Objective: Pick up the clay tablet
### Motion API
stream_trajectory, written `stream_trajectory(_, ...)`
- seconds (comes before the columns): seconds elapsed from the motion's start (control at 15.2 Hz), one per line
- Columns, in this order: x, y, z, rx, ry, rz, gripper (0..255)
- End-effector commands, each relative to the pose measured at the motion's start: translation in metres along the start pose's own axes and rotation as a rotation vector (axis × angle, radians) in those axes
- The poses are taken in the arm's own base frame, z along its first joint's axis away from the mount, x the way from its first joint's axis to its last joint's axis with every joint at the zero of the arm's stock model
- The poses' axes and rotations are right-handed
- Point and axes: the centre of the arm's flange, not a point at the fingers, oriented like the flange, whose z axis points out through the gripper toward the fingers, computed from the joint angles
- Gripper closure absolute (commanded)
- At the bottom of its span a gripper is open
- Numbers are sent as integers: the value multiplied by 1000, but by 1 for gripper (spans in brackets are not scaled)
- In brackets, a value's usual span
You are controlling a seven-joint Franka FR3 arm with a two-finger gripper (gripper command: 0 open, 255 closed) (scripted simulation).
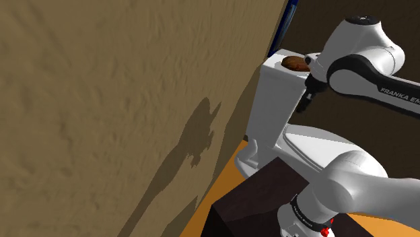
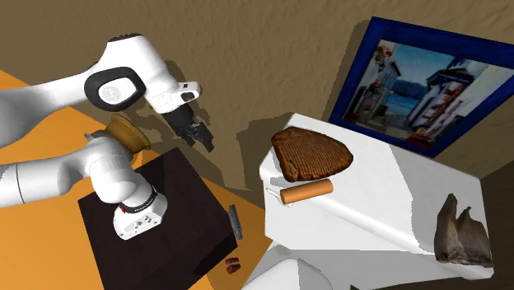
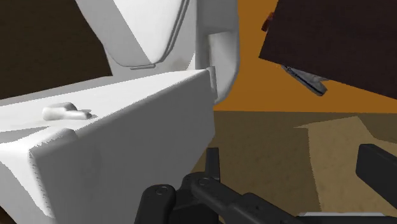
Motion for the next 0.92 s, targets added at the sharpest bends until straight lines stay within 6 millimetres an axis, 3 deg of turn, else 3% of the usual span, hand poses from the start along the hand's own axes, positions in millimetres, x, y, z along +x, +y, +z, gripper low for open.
stream_trajectory(0.0, -16, 10, 13, -79, 53, -56, 0)
stream_trajectory(0.46, -66, 65, 44, -333, 235, -228, 0)
stream_trajectory(0.86, -96, 123, 64, -550, 390, -375, 0)
